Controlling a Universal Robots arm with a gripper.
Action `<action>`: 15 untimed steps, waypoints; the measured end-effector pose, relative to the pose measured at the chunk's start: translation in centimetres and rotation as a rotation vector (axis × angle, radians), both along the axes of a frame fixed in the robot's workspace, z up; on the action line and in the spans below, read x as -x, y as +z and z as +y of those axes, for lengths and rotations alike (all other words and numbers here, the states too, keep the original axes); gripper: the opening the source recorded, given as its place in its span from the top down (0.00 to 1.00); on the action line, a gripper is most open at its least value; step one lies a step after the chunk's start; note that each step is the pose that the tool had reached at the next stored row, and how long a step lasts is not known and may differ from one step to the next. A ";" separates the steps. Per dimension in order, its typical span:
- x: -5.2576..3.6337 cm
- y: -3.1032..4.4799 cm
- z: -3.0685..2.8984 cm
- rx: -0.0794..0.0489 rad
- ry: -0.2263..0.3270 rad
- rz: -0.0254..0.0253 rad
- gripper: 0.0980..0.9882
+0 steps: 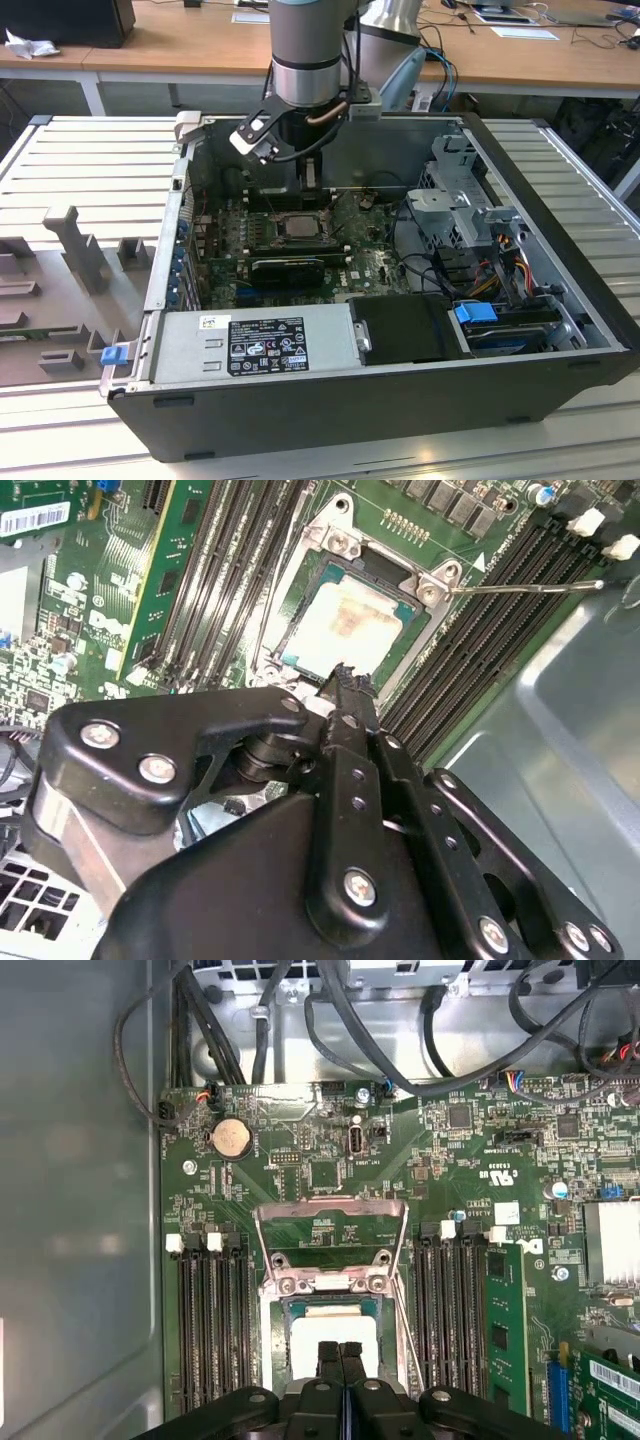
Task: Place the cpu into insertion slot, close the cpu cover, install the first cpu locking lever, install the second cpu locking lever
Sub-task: 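Close the cpu cover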
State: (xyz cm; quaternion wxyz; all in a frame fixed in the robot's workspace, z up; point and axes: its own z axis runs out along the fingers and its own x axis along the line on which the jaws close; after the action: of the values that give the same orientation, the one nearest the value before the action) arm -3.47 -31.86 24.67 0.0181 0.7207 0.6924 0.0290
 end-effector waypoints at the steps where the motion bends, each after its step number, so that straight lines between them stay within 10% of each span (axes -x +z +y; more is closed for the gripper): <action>1: -0.06 0.03 0.00 0.000 0.000 0.0004 0.99; 15: -0.61 1.94 0.01 0.001 0.000 0.0024 0.99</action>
State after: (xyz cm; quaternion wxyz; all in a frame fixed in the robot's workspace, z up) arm -2.86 -31.85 26.60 0.0176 0.7207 0.6924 0.0278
